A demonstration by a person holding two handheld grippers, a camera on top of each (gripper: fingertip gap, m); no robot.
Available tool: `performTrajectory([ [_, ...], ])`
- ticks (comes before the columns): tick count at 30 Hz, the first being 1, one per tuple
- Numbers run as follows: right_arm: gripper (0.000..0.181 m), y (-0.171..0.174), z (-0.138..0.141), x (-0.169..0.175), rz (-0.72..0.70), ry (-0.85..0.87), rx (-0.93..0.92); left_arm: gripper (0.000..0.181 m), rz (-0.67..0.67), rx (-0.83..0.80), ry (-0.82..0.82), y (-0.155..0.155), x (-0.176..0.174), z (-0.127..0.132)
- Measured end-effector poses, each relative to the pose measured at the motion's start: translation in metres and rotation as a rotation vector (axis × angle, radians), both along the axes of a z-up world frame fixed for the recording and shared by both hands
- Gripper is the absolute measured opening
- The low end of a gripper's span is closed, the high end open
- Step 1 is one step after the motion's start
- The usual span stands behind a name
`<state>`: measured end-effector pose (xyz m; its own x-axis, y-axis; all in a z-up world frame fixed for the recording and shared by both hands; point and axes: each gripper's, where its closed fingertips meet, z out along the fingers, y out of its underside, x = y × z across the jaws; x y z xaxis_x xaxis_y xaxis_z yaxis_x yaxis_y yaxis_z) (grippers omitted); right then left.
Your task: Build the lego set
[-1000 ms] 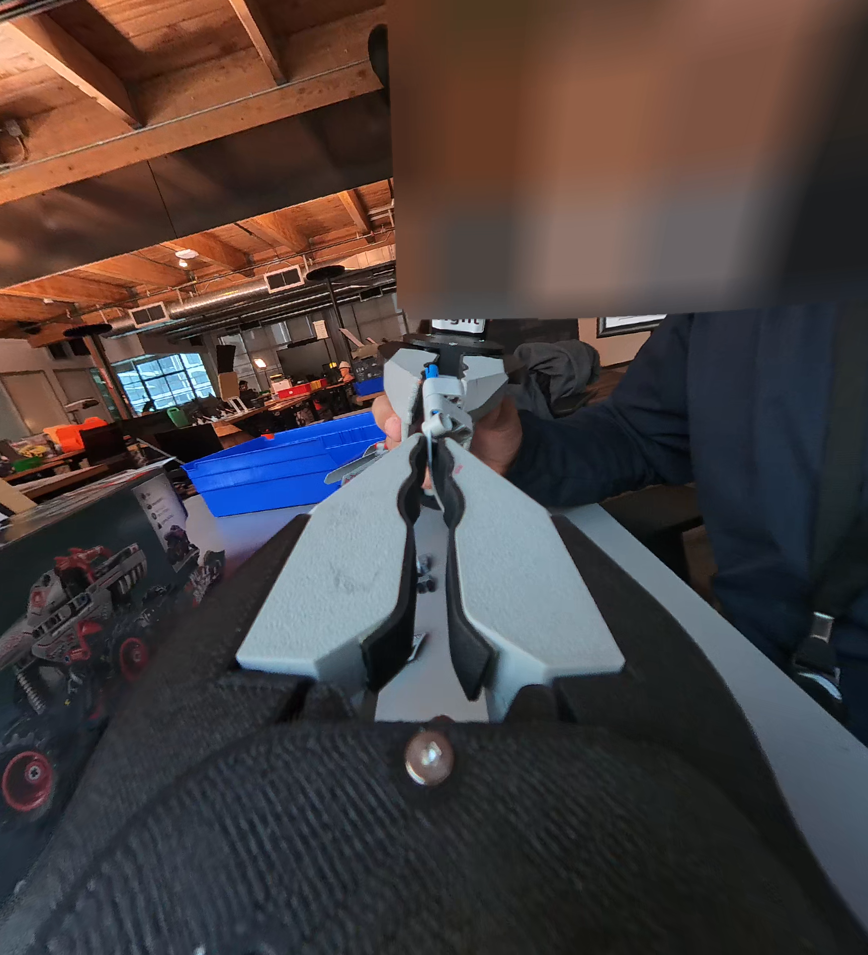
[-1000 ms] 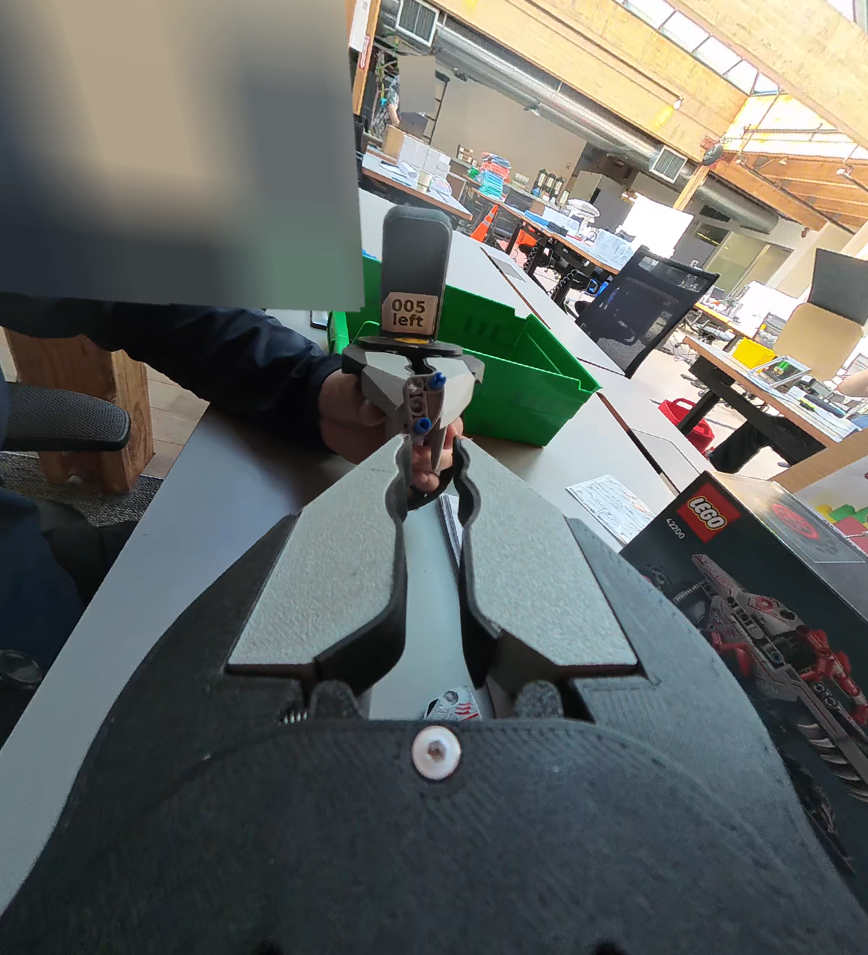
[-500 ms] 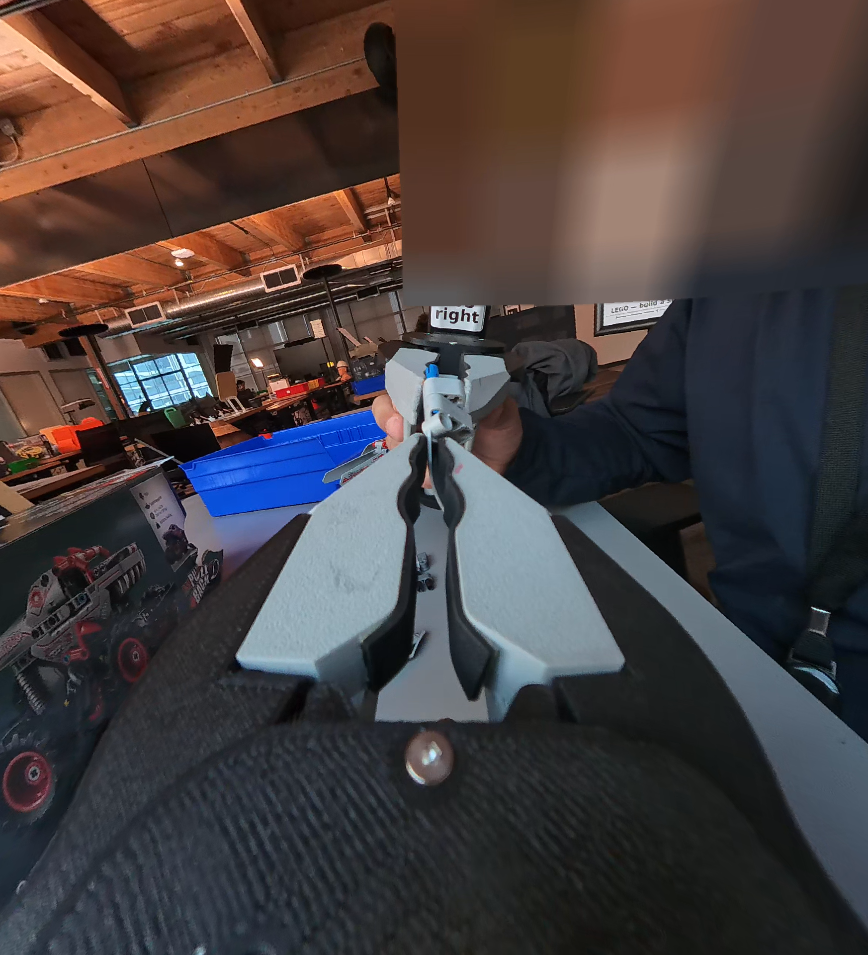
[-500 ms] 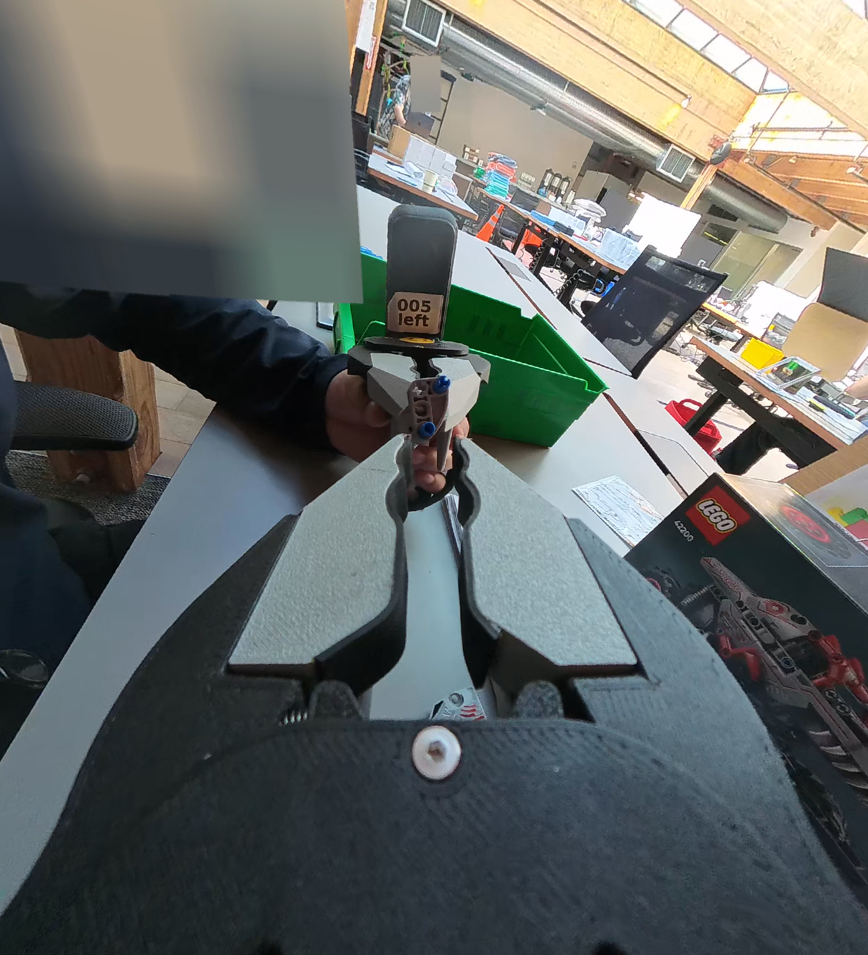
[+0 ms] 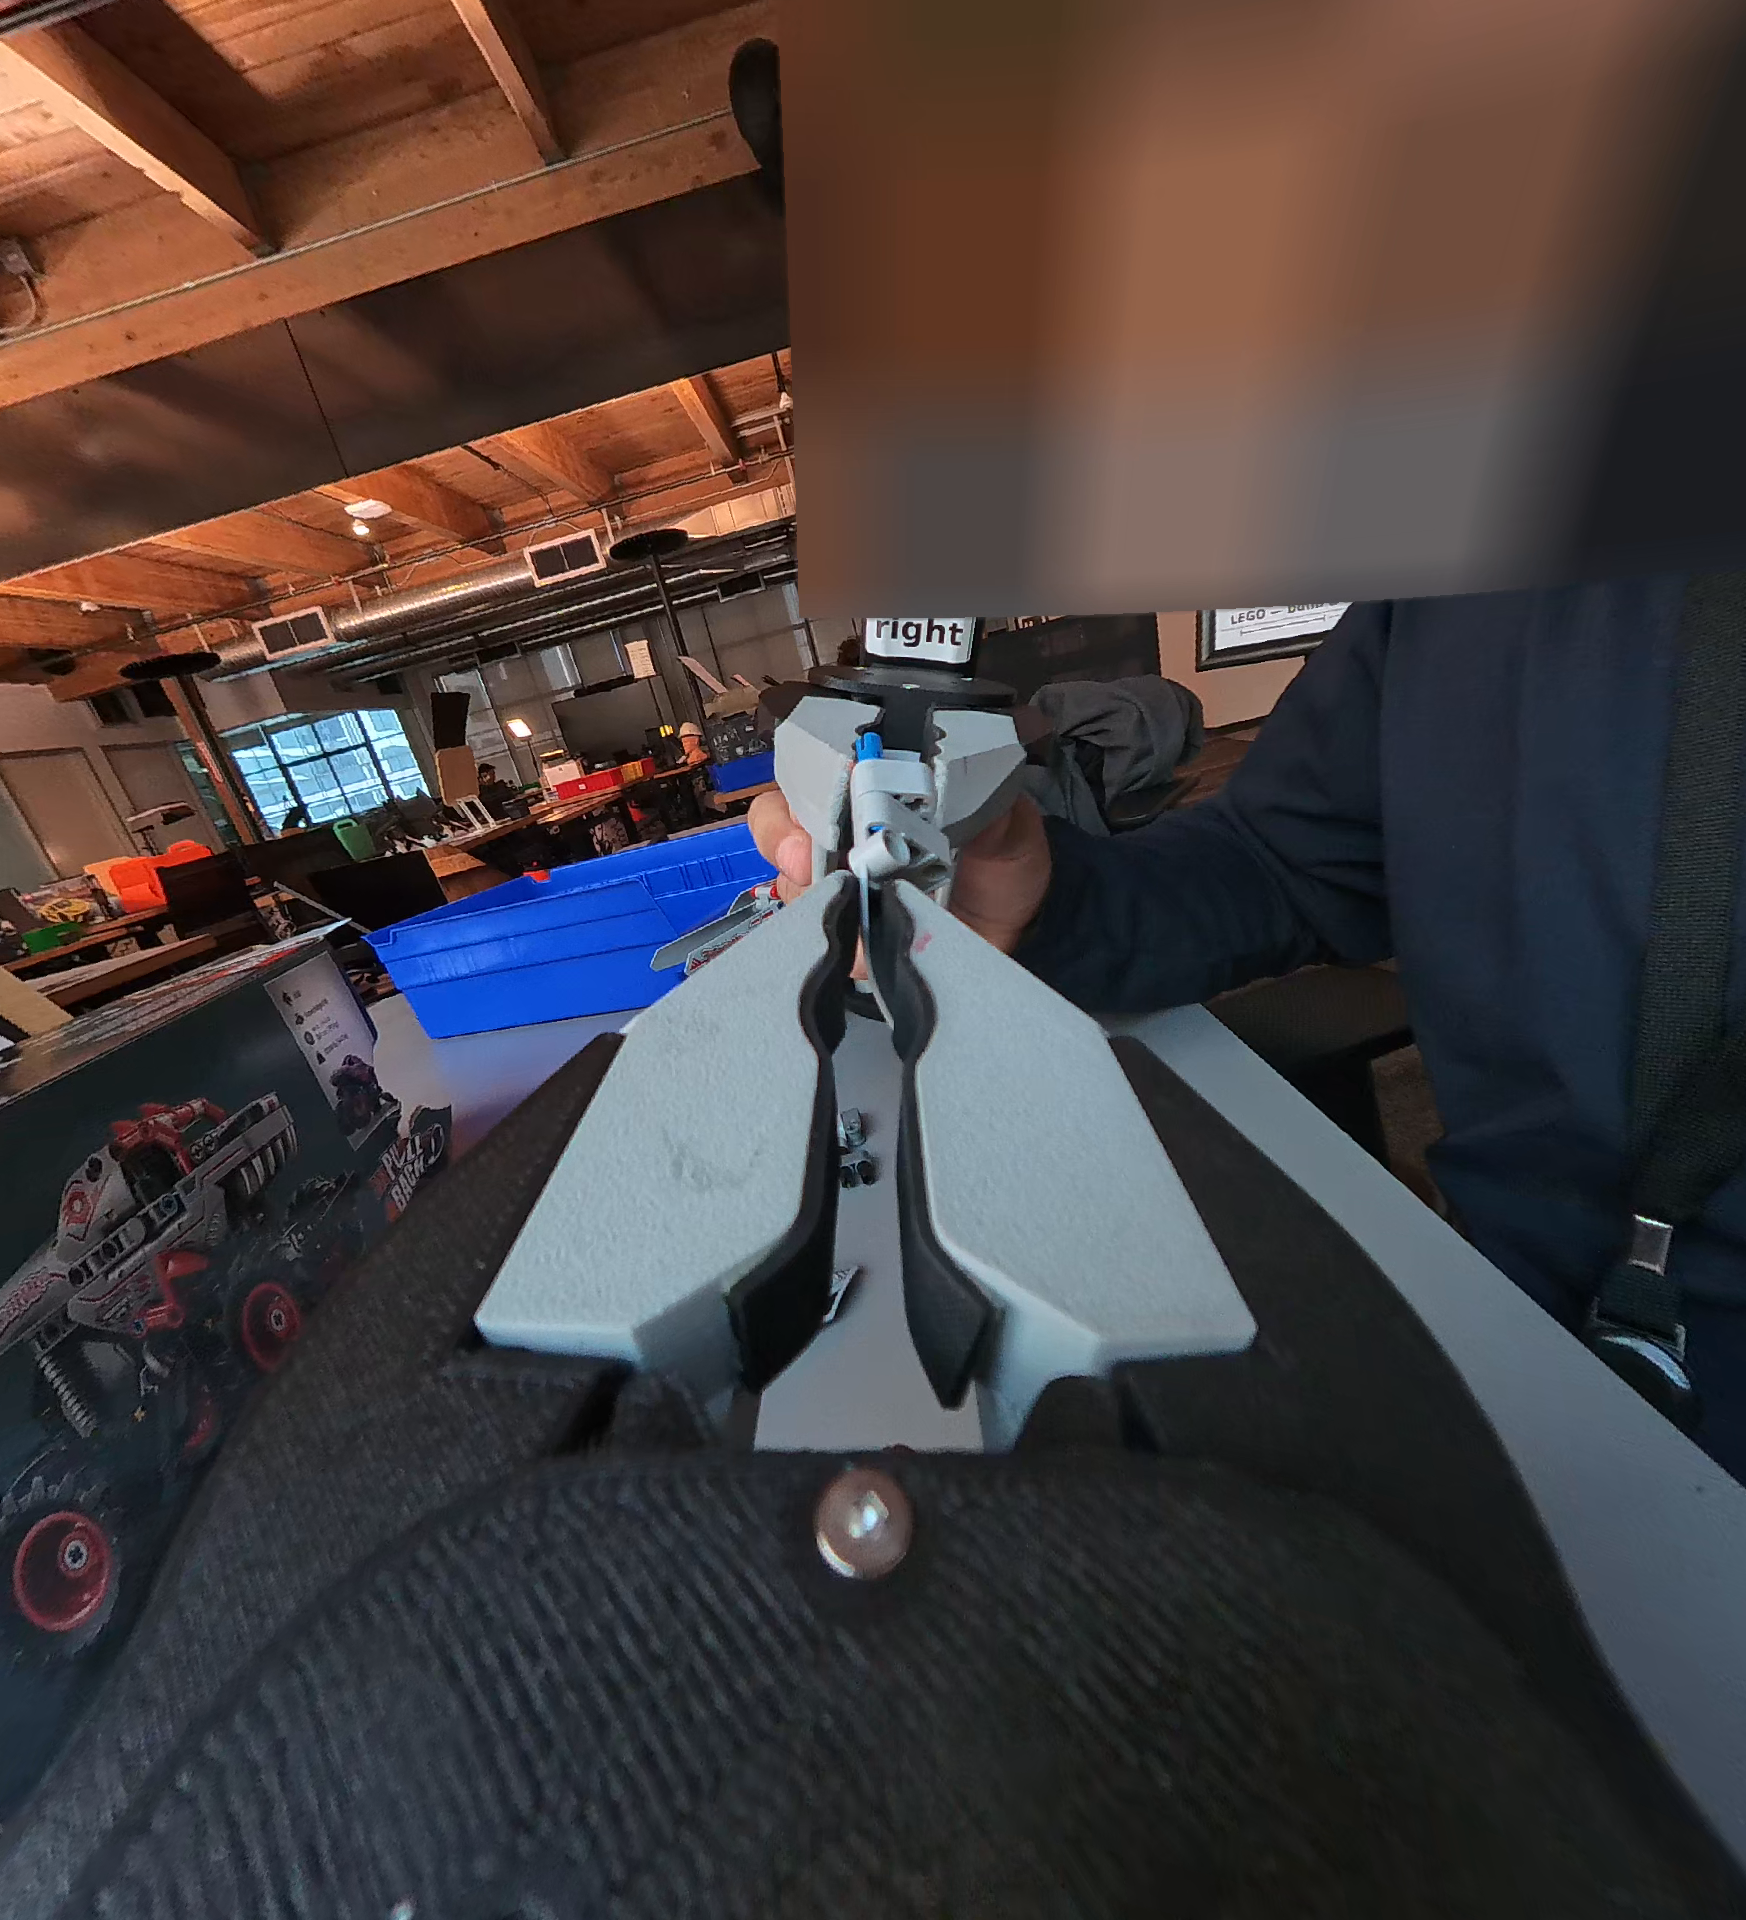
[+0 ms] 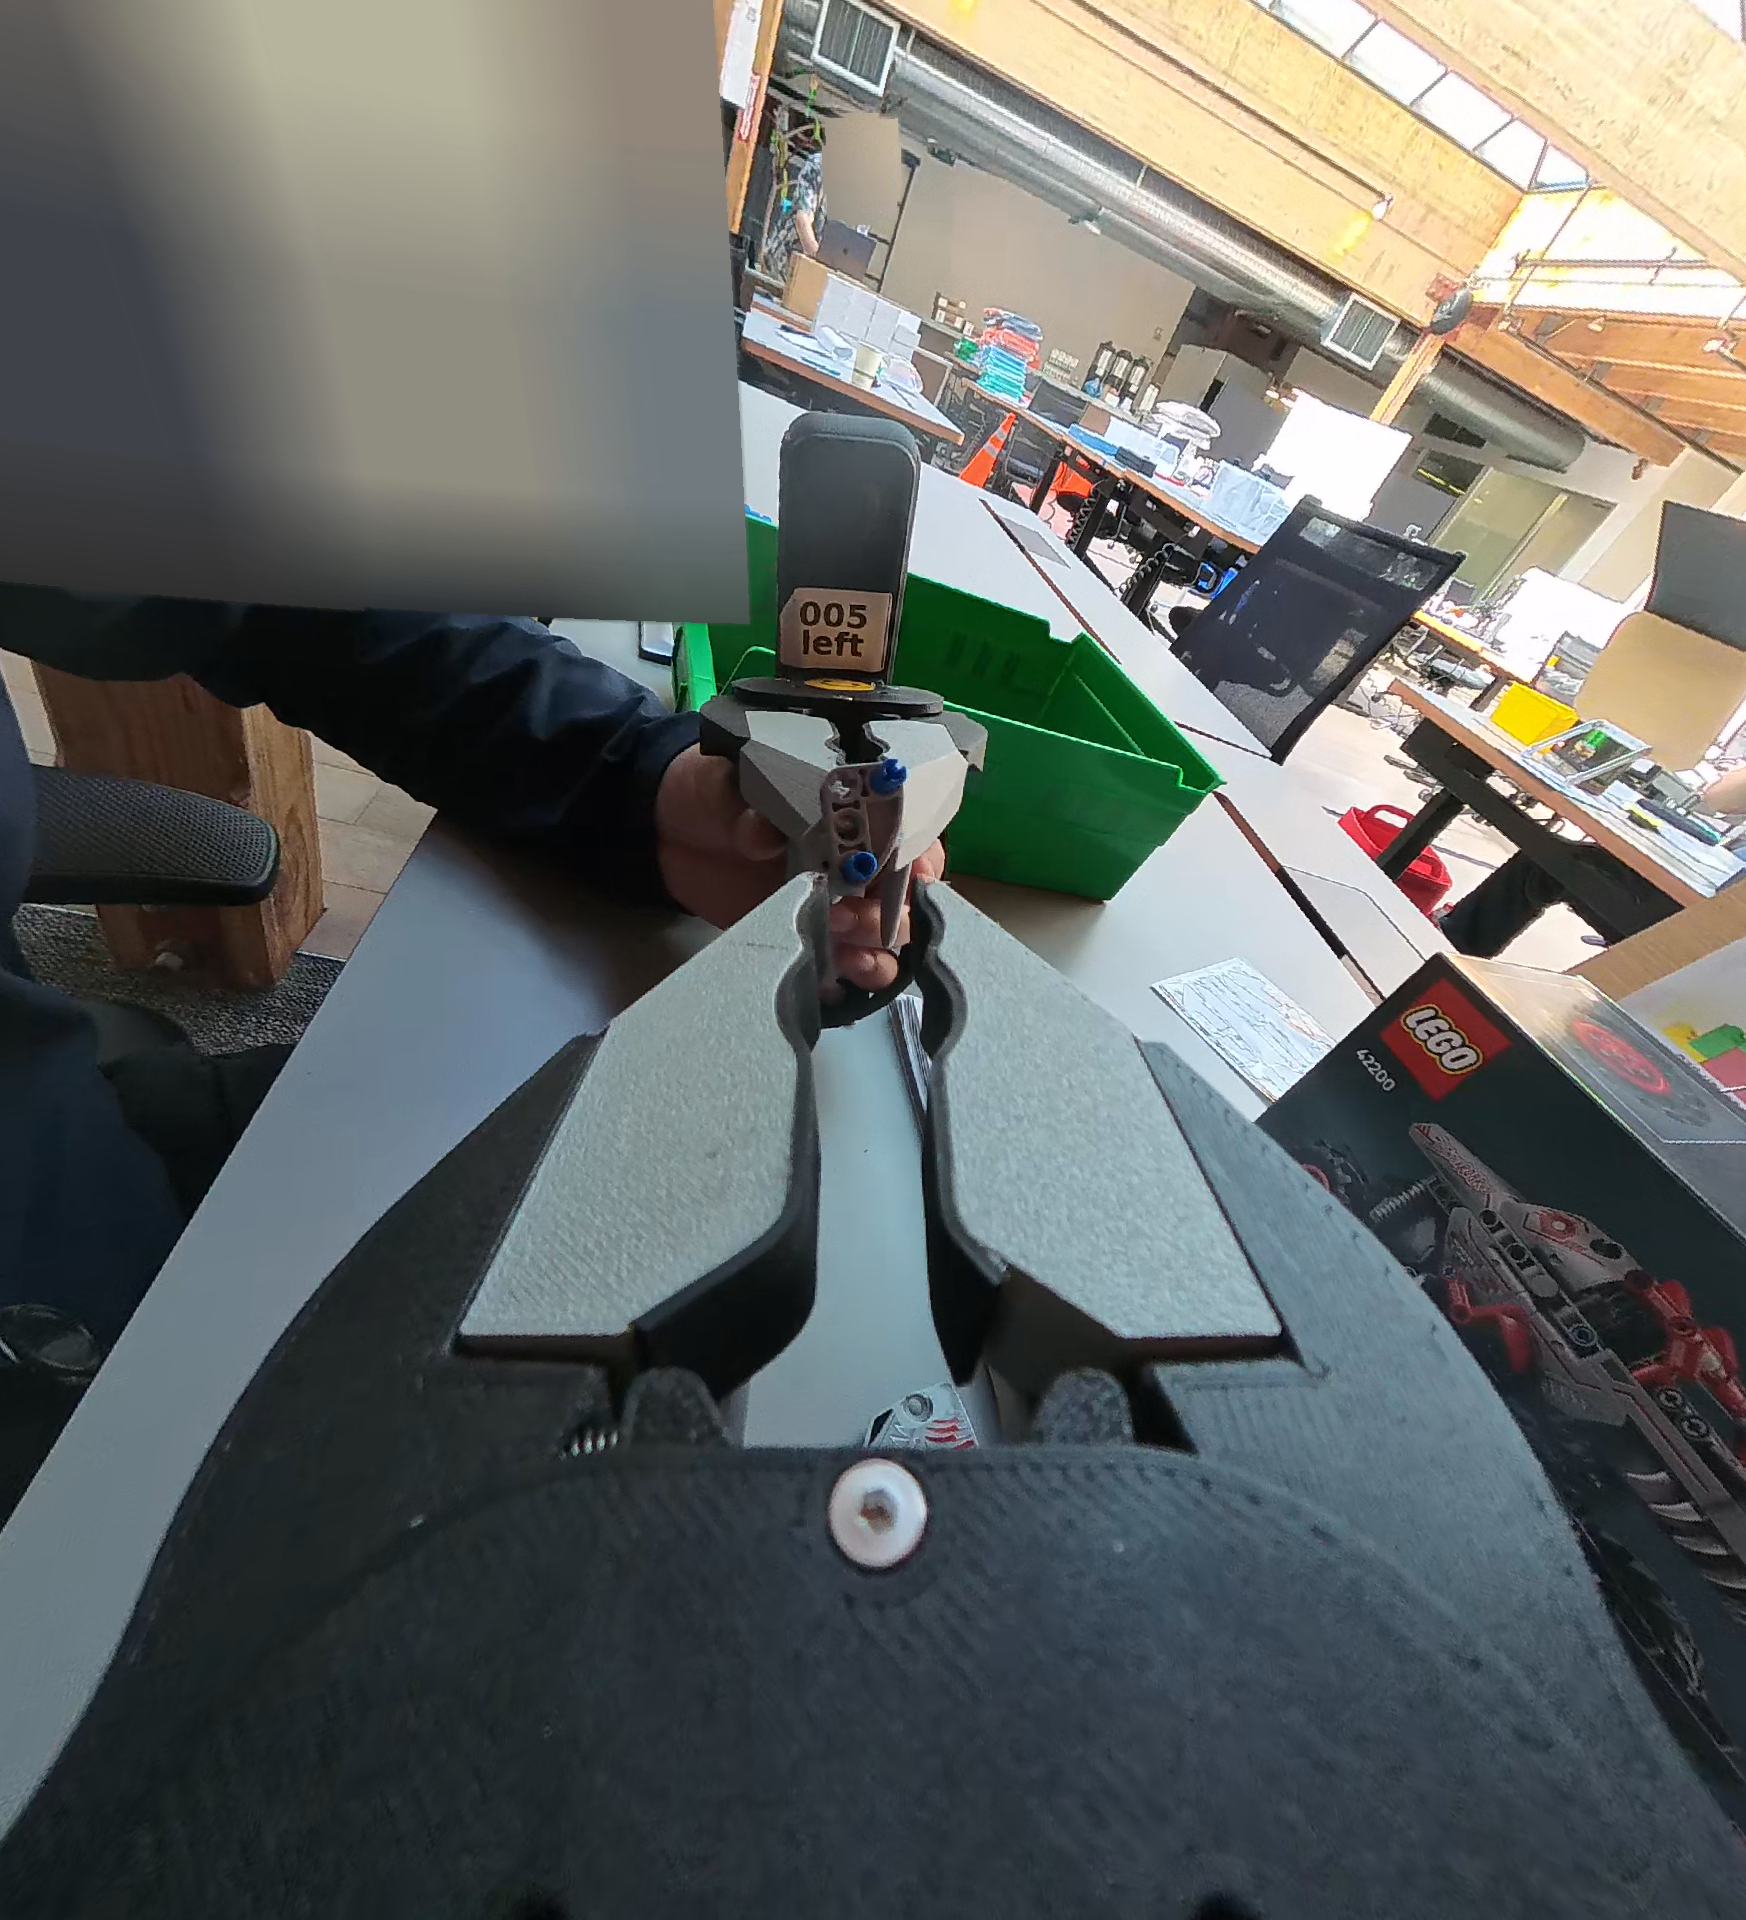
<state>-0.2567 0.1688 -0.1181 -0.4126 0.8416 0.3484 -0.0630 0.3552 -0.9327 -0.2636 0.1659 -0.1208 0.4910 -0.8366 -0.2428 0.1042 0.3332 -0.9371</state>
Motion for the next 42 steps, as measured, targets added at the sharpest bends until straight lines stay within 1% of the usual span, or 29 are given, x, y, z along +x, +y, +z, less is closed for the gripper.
performTrajectory([
  [12,0.012,-0.001,0.001,0.001,0.005,0.008,-0.001,0.000,0.002,-0.003,0.002,0.000,0.000,-0.001],
  [21,0.012,-0.006,-0.001,-0.003,0.012,0.008,-0.016,0.000,0.028,-0.048,0.047,0.006,0.009,-0.011],
  [24,0.012,-0.005,-0.001,-0.003,0.033,-0.003,-0.058,0.000,0.020,-0.101,0.029,0.006,0.010,-0.012],
  [27,0.011,-0.003,-0.001,-0.003,0.043,-0.020,-0.115,0.000,0.041,-0.116,0.023,0.008,0.010,-0.011],
  [31,0.011,-0.002,0.004,-0.004,0.112,-0.050,-0.319,0.001,0.032,-0.126,-0.012,0.007,0.009,-0.006],
  [34,0.011,0.005,0.004,-0.006,0.112,-0.060,-0.393,0.000,0.084,-0.184,-0.031,0.013,0.007,-0.007],
  [37,0.010,0.010,0.003,-0.009,0.101,-0.095,-0.466,0.001,0.068,-0.271,-0.087,0.016,0.004,-0.007],
  [40,0.010,0.013,-0.006,-0.010,0.110,-0.143,-0.481,0.000,0.048,-0.345,-0.086,0.019,0.003,-0.015],
  [42,0.011,0.017,-0.020,-0.008,0.115,-0.236,-0.430,0.000,0.052,-0.405,-0.031,0.022,0.003,-0.028],
])
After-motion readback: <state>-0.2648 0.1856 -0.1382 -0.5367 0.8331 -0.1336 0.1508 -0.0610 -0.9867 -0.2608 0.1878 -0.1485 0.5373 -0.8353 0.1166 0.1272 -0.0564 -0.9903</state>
